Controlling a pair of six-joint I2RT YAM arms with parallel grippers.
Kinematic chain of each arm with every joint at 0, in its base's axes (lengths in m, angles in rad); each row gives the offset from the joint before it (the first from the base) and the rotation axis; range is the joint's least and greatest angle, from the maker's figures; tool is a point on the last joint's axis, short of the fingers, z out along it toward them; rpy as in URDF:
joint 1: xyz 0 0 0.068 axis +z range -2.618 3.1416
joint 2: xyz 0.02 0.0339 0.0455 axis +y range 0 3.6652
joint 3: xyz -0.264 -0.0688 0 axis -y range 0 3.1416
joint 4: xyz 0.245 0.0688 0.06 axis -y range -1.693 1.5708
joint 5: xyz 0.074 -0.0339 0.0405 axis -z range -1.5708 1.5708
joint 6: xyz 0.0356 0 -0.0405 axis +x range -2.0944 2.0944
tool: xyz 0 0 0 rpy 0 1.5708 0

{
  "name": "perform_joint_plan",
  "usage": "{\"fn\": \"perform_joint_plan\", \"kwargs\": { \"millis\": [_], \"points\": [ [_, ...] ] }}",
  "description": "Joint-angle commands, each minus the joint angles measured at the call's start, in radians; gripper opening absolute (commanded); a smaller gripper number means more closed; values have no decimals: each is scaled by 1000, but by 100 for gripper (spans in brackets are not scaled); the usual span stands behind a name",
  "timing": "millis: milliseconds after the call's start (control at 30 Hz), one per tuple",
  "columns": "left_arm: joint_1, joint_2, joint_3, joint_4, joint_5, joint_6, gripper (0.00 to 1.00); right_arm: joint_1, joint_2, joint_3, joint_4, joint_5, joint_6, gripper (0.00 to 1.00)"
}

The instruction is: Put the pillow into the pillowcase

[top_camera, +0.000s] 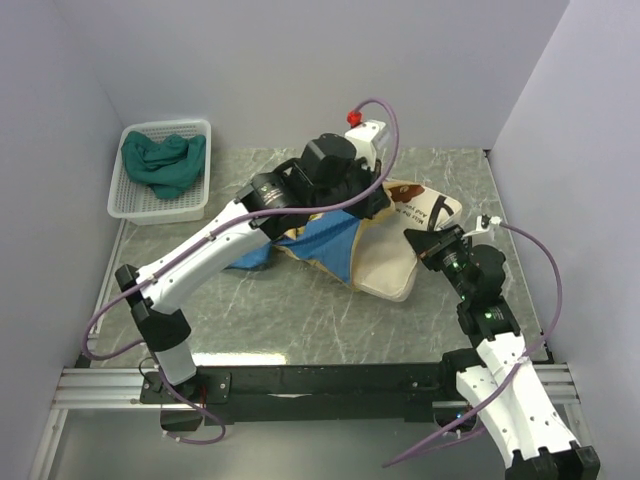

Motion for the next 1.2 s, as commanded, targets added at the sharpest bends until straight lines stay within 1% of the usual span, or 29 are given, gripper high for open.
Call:
{"fn": "perform_joint_plan", "kwargs": {
  "millis": [0,33,67,100,133,167,200,233,333,367,400,467,500,533,567,600,633,667,700,767,800,833,867,933,967,1033,1067,1100,1167],
  "points": [
    [-30,38,6,61,174,-41,1,-14,53,57,159,4,6,0],
    [-48,58,38,45,158,-15,1,-13,76,11,195,-17,33,0],
    [-85,61,101,29,142,-1,1,-2,126,-23,241,-33,52,0],
    [-94,63,132,27,136,7,3,21,148,-87,314,-31,64,0],
    [-99,70,190,25,148,2,4,44,169,-114,341,-16,73,0],
    [-99,76,219,27,167,-1,4,65,203,-134,354,4,72,0],
    [-100,96,244,28,200,-7,4,113,215,-163,376,42,73,0],
    [-102,107,282,33,223,-8,4,128,234,-175,393,56,76,0],
    [-109,139,278,70,268,-18,4,144,232,-168,402,50,79,0],
    [-112,144,270,70,270,-16,4,136,216,-148,379,53,72,0],
    [-112,144,260,65,265,-5,4,124,190,-93,300,53,40,0],
    [-116,130,199,61,225,5,4,76,79,-31,217,75,9,0],
    [-116,101,166,71,204,16,5,55,41,42,135,79,-17,0],
    [-113,84,81,83,154,21,6,27,-17,85,93,81,-28,0],
    [-109,66,33,99,132,22,8,-31,-34,133,51,61,-36,0],
    [-105,46,-10,111,118,13,11,-62,-41,235,-27,46,-52,0],
    [-91,43,-70,126,110,7,12,-82,-35,286,-58,26,-62,0],
    [-85,41,-85,131,99,-1,13,-102,-27,334,-81,1,-66,0],
    [-82,52,-89,133,99,-5,13,-105,-15,415,-113,-13,-69,0],
    [-80,78,-12,105,93,1,13,-105,19,475,-118,-40,-57,0],
    [-82,117,46,81,90,8,11,-106,31,521,-104,-66,-42,0],
    [-82,141,186,23,84,16,10,-105,54,547,-106,-71,-40,0],
    [-82,158,260,4,75,21,9,-106,68,599,-119,-70,-42,0],
    [-82,172,402,-12,53,38,9,-105,109,647,-139,-79,-57,0],
    [-79,158,407,22,31,44,8,-105,123,686,-173,-82,-81,0],
    [-53,71,331,80,-16,47,7,-103,146,695,-191,-68,-106,0],
    [-36,-1,289,149,-25,32,5,-105,151,681,-201,-62,-129,0],
    [1,-32,216,175,-39,22,4,-105,165,673,-207,-53,-140,0],
    [36,-104,159,247,-25,15,3,-105,179,630,-196,-68,-152,1]
  ]
}}
